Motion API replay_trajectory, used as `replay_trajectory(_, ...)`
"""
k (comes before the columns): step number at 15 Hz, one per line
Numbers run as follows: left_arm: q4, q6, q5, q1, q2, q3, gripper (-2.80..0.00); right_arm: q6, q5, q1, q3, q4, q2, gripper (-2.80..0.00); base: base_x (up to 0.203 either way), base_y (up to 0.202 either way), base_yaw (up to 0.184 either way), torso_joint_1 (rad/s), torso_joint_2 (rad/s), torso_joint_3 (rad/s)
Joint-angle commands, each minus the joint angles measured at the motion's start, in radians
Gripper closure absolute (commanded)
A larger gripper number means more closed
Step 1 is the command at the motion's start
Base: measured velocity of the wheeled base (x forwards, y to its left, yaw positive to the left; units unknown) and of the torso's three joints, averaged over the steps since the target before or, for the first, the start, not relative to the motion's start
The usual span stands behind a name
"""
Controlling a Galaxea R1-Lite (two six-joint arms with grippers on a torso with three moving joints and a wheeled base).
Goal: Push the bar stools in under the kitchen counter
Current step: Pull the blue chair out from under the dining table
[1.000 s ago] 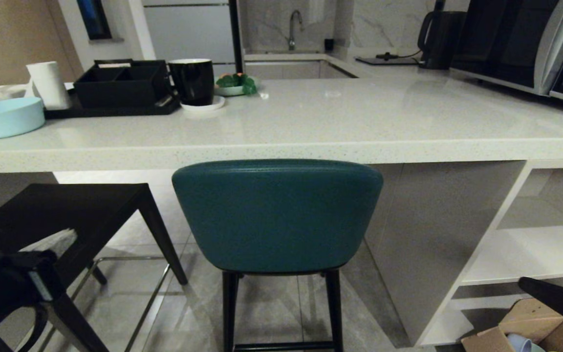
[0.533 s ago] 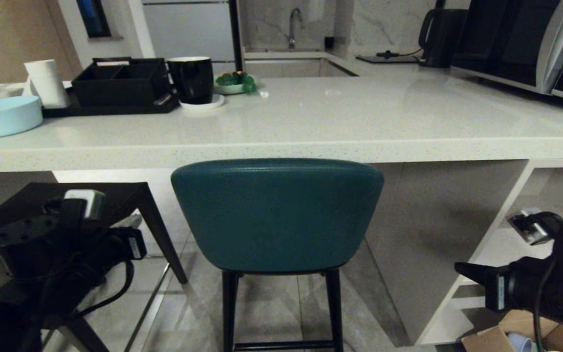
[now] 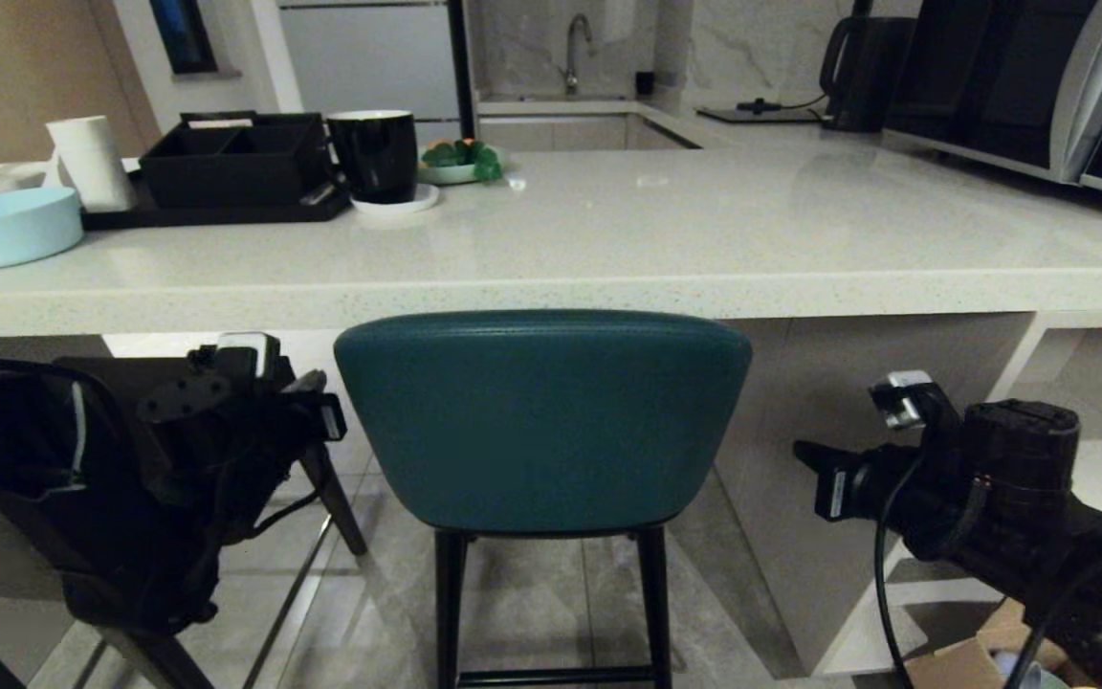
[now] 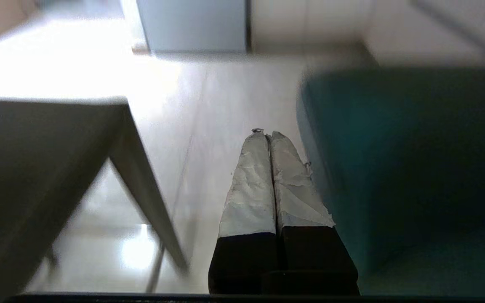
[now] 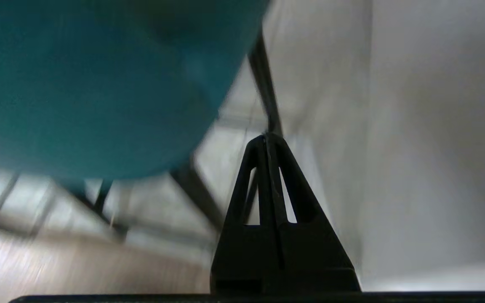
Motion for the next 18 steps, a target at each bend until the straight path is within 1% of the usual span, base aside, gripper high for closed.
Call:
replay_trajectory(1,-0.008,0.001,0.016,0.012,0.056,-0.103,0.00,0.001,-0.041,0.013,-0.065,-0.133,0.151,0.00,0.000,0.000,0.000,0.000,0.00,0.000)
replay_trajectory(2,-0.009,0.004,0.033,0.018,0.078,-0.166,0.00,0.002,-0.081,0.016,-0.107,-0.150,0.178,0.00,0.000,0.000,0.000,0.000,0.00,0.000)
replay_trajectory(3,-0.009,0.006,0.043,0.021,0.092,-0.210,0.00,0.003,-0.098,0.018,-0.137,-0.157,0.194,0.00,0.000,0.000,0.000,0.000,0.00,0.000)
replay_trajectory(6,-0.009,0.008,0.051,-0.014,0.097,-0.252,0.00,0.002,-0.137,0.037,-0.248,-0.162,0.218,0.00,0.000,0.000,0.000,0.000,0.00,0.000)
replay_trajectory(7,-0.009,0.008,0.052,-0.022,0.096,-0.248,0.00,0.000,-0.156,0.043,-0.274,-0.159,0.226,0.00,0.000,0.000,0.000,0.000,0.00,0.000)
replay_trajectory(8,-0.009,0.008,0.051,-0.027,0.088,-0.213,0.00,-0.001,-0.162,0.051,-0.261,-0.152,0.222,0.00,0.000,0.000,0.000,0.000,0.00,0.000)
replay_trajectory(11,-0.009,0.000,0.038,-0.035,0.059,-0.065,0.00,0.002,-0.169,0.092,-0.145,-0.155,0.208,0.00,0.000,0.000,0.000,0.000,0.00,0.000)
replay_trajectory(13,-0.009,-0.004,0.037,-0.048,0.069,-0.008,0.00,0.005,-0.171,0.101,-0.115,-0.193,0.226,0.00,0.000,0.000,0.000,0.000,0.00,0.000)
replay_trajectory(15,-0.009,-0.003,0.036,-0.047,0.079,-0.021,0.00,0.005,-0.181,0.102,-0.137,-0.218,0.245,0.00,0.000,0.000,0.000,0.000,0.00,0.000)
replay_trajectory(18,-0.009,0.001,0.046,-0.040,0.144,-0.109,0.00,0.004,-0.194,0.100,-0.214,-0.215,0.290,0.00,0.000,0.000,0.000,0.000,0.00,0.000)
